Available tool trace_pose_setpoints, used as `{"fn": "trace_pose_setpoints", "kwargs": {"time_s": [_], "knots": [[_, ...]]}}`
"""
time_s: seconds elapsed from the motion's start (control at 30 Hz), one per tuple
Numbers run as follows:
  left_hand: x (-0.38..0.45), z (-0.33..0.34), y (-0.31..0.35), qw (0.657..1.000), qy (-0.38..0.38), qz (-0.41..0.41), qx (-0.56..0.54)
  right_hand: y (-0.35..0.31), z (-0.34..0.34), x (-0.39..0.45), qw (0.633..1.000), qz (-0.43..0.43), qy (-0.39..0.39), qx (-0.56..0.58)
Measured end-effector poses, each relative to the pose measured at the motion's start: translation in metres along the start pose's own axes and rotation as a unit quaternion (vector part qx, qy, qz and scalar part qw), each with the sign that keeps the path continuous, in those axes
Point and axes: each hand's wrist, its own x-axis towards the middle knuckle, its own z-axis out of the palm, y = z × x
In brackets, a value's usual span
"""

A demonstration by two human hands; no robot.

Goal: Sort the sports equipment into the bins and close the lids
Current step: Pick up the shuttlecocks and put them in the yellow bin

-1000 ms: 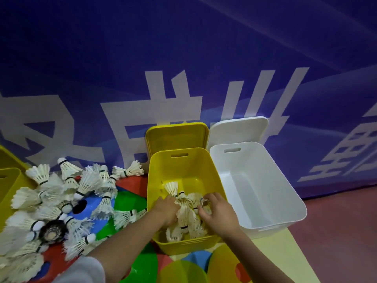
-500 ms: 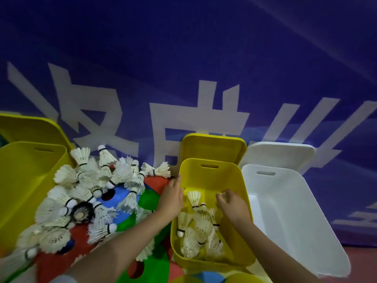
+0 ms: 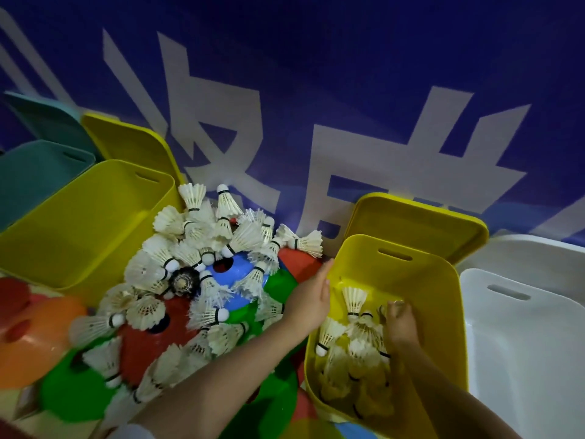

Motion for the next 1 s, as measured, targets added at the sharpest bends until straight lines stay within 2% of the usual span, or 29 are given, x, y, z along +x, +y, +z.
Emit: {"fn": "trace_pose_setpoints", "kwargs": {"time_s": [0.1, 0.2, 0.37, 0.6, 0.7, 0.83, 0.9, 1.0], "knots": [[-0.001, 0.002, 0.005, 1.0, 0.0, -0.006, -0.009, -0.001, -0.005, 0.006, 0.999, 0.005, -0.015, -0.03], [-0.003, 0.001, 0.01, 1.0, 0.0, 0.0, 0.008, 0.001, -0.015, -0.006, 0.993, 0.006, -0.042, -0.113], [-0.002, -0.014, 0.011, 0.997, -0.037, 0.034, 0.057, -0.029, -0.042, -0.051, 0.986, -0.036, -0.019, -0.161], [-0.027, -0.092, -0.027, 0.992, 0.0, 0.105, 0.072, -0.092, -0.045, -0.12, 0.978, -0.188, 0.044, -0.083], [-0.032, -0.133, -0.058, 0.99, 0.022, 0.108, 0.083, -0.13, -0.024, -0.157, 0.962, -0.263, 0.074, -0.023], [-0.033, -0.182, -0.089, 0.989, 0.049, 0.088, 0.104, -0.179, 0.027, -0.191, 0.943, -0.327, 0.051, 0.043], [-0.029, -0.198, -0.097, 0.986, 0.057, 0.085, 0.134, -0.188, 0.061, -0.198, 0.95, -0.304, 0.03, 0.069], [-0.017, -0.209, -0.096, 0.968, 0.032, 0.113, 0.223, -0.188, 0.109, -0.201, 0.981, -0.182, 0.011, 0.069]]}}
